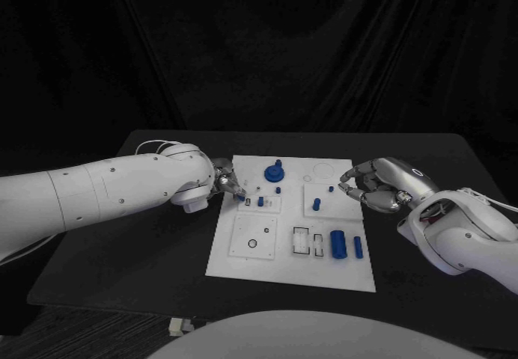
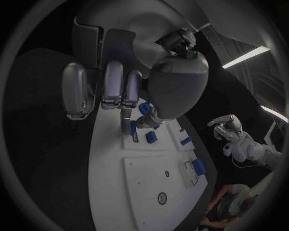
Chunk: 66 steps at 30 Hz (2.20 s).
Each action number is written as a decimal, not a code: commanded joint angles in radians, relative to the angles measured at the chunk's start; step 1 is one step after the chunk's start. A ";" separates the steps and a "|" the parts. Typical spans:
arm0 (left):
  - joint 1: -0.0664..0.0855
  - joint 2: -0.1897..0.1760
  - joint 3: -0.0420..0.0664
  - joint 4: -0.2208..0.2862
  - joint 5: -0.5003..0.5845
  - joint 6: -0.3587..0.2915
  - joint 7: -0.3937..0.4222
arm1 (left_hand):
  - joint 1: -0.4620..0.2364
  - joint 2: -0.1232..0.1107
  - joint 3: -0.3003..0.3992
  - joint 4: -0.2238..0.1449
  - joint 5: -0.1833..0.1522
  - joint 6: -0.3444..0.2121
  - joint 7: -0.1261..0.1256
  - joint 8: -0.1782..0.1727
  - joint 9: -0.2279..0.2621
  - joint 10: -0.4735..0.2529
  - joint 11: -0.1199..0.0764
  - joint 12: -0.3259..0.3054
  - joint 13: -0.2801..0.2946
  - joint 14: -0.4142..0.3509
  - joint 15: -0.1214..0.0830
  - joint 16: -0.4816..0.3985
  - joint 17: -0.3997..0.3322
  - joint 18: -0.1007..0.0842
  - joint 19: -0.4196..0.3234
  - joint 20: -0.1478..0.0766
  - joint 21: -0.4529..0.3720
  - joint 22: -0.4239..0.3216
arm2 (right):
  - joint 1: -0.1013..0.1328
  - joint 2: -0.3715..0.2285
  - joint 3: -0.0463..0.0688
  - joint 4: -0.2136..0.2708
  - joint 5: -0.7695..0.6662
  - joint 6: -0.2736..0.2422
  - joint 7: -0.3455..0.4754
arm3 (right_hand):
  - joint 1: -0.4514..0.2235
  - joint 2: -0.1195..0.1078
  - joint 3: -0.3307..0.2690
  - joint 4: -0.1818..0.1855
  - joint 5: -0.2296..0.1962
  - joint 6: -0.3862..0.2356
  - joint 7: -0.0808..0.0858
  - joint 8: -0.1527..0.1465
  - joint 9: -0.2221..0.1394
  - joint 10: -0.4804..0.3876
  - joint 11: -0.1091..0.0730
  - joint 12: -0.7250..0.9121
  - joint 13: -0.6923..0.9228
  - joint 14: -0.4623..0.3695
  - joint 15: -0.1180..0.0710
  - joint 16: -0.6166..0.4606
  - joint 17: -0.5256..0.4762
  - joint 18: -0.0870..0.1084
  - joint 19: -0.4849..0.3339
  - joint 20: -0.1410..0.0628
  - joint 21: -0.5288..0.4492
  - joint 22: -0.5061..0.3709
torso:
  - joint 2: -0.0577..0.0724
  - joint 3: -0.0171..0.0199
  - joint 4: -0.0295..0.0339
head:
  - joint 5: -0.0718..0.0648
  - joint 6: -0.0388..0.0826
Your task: Assemble the parts on the task board
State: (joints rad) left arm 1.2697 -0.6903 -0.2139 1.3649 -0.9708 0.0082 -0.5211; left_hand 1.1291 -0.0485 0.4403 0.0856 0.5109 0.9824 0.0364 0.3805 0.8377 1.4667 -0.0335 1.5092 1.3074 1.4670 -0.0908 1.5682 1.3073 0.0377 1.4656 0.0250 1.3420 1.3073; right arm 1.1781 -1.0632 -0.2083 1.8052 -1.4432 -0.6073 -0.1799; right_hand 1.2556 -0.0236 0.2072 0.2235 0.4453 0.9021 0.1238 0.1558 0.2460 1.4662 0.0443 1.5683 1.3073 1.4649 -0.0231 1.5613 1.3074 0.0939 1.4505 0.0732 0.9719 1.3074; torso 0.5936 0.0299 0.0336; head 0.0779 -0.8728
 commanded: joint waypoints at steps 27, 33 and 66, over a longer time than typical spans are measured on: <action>-0.014 0.026 0.001 -0.024 0.007 0.053 0.035 | -0.011 0.000 -0.002 0.007 -0.001 -0.003 -0.005 0.003 0.001 0.064 -0.008 -0.003 0.221 0.103 -0.003 0.001 0.261 0.012 0.008 -0.006 -0.004 0.196 | -0.010 0.004 0.000 -0.004 -0.001 -0.007 -0.009 | 0.014 0.001 0.004 -0.007 0.015 0.006 0.002 -0.006 -0.002 0.105 -0.001 0.003 0.263 0.097 -0.006 -0.004 0.219 0.009 -0.004 0.000 -0.004 0.125 | 0.000 0.0000 -0.0002 | 0.000 0.000; -0.022 0.031 0.001 -0.034 0.007 0.057 0.039 | -0.011 0.000 -0.002 0.007 -0.002 -0.003 -0.005 0.003 0.001 0.064 -0.008 -0.003 0.221 0.103 -0.003 0.000 0.261 0.013 0.007 -0.006 -0.004 0.196 | -0.012 0.005 0.000 -0.005 -0.001 -0.002 -0.012 | 0.014 0.001 0.004 -0.007 0.016 0.006 0.002 -0.006 -0.002 0.105 -0.001 0.003 0.263 0.097 -0.006 -0.004 0.219 0.009 -0.004 0.000 -0.003 0.126 | 0.000 0.0001 0.0001 | -0.004 0.000; -0.031 0.043 0.001 -0.049 0.007 0.080 0.028 | -0.098 -0.010 -0.144 0.108 -0.330 0.004 0.007 -0.044 -0.026 0.061 0.004 -0.006 0.219 0.101 0.007 -0.005 0.254 0.014 0.006 0.004 -0.017 0.195 | -0.015 0.009 0.000 -0.010 -0.001 0.011 -0.018 | 0.017 0.001 0.006 -0.009 0.020 0.006 0.002 -0.007 -0.002 0.105 -0.001 0.003 0.263 0.096 -0.006 -0.004 0.218 0.009 -0.005 0.000 -0.006 0.125 | 0.000 0.0000 0.0000 | 0.000 0.000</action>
State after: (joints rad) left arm 1.2413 -0.6501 -0.2123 1.3163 -0.9694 0.0614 -0.4882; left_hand 1.0351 -0.0569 0.3004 0.1948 0.1824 0.9863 0.0358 0.3386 0.8120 1.4666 -0.0335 1.5054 1.3074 1.4670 -0.0908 1.5682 1.3073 0.0377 1.4656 0.0250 1.3276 1.3073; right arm 1.1652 -1.0543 -0.2083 1.7952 -1.4409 -0.6019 -0.1826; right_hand 1.2633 -0.0236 0.2128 0.2179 0.4610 0.9021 0.1238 0.1558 0.2454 1.4663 0.0443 1.5683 1.3073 1.4650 -0.0231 1.5613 1.3073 0.0939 1.4505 0.0732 0.9719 1.3078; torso 0.5935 0.0300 0.0336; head 0.0785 -0.8728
